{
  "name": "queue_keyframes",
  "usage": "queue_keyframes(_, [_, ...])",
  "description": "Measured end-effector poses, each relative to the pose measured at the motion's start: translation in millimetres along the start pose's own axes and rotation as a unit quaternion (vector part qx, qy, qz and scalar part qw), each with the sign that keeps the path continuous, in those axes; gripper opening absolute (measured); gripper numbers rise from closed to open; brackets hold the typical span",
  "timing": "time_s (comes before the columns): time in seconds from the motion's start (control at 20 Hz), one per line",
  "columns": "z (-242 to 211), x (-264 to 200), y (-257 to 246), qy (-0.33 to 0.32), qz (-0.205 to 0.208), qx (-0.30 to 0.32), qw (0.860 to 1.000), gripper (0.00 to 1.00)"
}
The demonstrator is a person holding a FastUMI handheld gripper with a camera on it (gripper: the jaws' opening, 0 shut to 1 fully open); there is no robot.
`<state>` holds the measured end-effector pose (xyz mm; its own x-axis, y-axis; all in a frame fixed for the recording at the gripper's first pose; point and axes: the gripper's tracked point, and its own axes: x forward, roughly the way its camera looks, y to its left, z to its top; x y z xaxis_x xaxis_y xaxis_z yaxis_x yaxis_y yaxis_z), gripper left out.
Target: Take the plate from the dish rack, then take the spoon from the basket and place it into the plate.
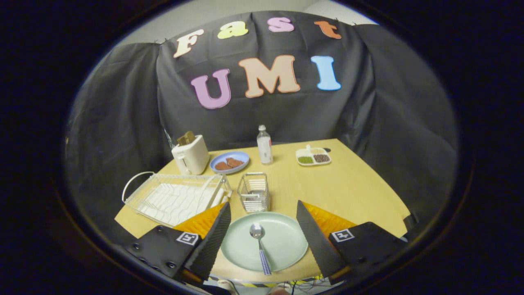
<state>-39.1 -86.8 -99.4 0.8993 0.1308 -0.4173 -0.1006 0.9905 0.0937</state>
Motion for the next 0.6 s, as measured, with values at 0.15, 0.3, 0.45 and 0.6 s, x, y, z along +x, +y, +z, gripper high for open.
queue_keyframes(0.15, [42,-3,8,-0.052,0.006,-0.007,0.999,1.00])
queue_keyframes(0.3, [80,-9,13,-0.097,0.006,-0.011,0.995,1.00])
queue_keyframes(0.45, [112,-18,21,-0.138,0.013,-0.013,0.990,1.00])
queue_keyframes(0.6, [138,-26,24,-0.183,0.016,-0.017,0.983,1.00])
